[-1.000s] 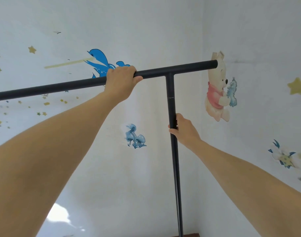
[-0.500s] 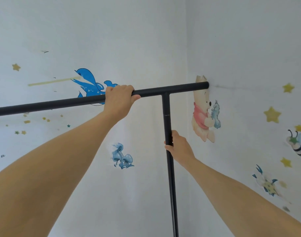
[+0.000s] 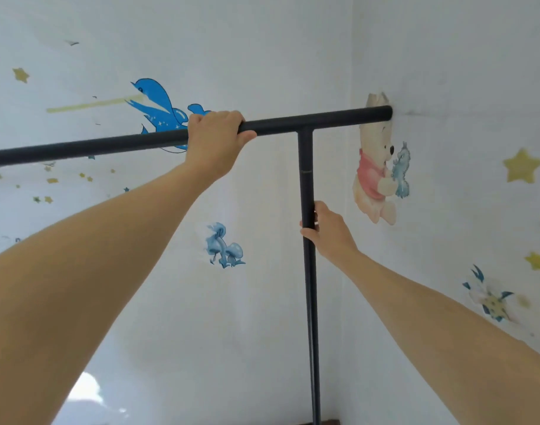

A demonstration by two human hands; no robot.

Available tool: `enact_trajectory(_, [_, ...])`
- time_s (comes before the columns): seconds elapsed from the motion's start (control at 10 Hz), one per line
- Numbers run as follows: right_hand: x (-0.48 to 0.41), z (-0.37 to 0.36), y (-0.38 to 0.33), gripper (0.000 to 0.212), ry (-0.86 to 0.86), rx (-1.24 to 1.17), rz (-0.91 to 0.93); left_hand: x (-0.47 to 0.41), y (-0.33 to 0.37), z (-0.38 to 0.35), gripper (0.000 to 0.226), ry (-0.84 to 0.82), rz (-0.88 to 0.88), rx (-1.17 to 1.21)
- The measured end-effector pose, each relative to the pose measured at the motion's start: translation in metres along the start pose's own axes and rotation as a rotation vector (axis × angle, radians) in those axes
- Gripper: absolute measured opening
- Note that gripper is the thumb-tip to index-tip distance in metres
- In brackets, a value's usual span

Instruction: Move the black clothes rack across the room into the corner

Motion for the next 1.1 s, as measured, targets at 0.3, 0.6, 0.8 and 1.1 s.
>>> enact_trajectory(0.3, [0.021,0.004,-0.002,0.032,0.004,-0.037,-0.003,0.02,0.01,0.02,0.029,-0.053,-0.023,-0.006])
enact_trajectory(0.6, [0.034,0.004,-0.008,0.04,0.068,-0.009,-0.059,0.046,-0.034,0.057,0.026,-0.169,0.02,0.062])
enact_trajectory(0.8, [0.054,-0.019,-0.006,0.056,0.169,-0.038,-0.094,0.088,-0.077,0.085,0.043,-0.22,0.085,0.039])
enact_trajectory(1.1, [0.104,-0.086,-0.085,0.076,0.241,0.124,0.109,0.131,-0.14,0.125,0.046,-0.283,0.301,-0.015])
Point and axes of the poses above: each hand's wrist, its own x-axis away from the middle knuckle, its own z-axis out of the back of the hand, y = z × x, the point moved 5 cm from there along -x, towards the middle knuckle, and after that the axes turned 8 degrees about x, right-handed, at the moved point
